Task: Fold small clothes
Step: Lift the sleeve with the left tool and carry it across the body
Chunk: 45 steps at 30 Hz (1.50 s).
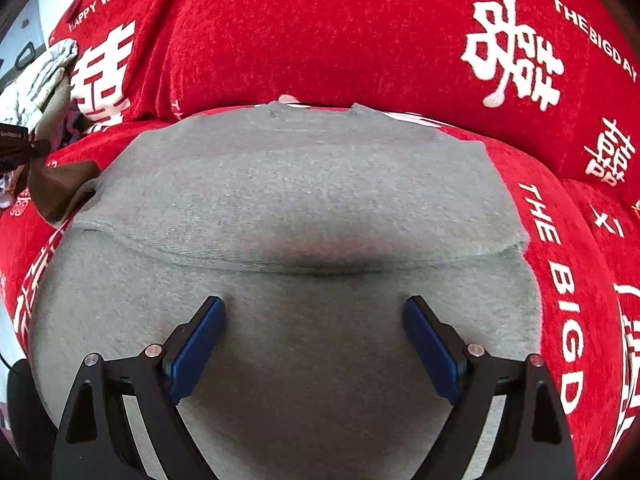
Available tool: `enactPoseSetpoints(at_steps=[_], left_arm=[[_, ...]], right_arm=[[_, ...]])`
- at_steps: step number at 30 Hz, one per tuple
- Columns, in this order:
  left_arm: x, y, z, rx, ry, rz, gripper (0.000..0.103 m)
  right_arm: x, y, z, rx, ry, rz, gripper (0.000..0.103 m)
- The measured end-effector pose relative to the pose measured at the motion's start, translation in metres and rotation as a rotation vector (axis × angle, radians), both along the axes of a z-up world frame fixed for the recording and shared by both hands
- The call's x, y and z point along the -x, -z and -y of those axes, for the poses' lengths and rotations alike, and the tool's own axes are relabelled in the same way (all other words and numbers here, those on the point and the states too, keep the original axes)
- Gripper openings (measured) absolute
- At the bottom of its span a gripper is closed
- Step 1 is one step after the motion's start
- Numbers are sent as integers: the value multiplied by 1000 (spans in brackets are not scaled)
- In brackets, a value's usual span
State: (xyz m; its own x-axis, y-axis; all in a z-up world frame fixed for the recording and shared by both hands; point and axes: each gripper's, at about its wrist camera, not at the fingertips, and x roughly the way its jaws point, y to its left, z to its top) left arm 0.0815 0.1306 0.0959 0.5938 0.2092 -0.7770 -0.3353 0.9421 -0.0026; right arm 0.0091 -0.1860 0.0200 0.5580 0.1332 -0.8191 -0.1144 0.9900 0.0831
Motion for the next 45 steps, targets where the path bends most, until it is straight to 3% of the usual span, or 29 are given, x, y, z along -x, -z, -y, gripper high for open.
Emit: enactPoseSetpoints(at_steps=[13,45], left_arm=[[-7,-13,69,-17,75,-3,10],[-22,-28,225,-82,270,-10,10]], right_arm=[[7,-3,44,-67,80,2,92],[16,-18,118,-108,162,74,92]])
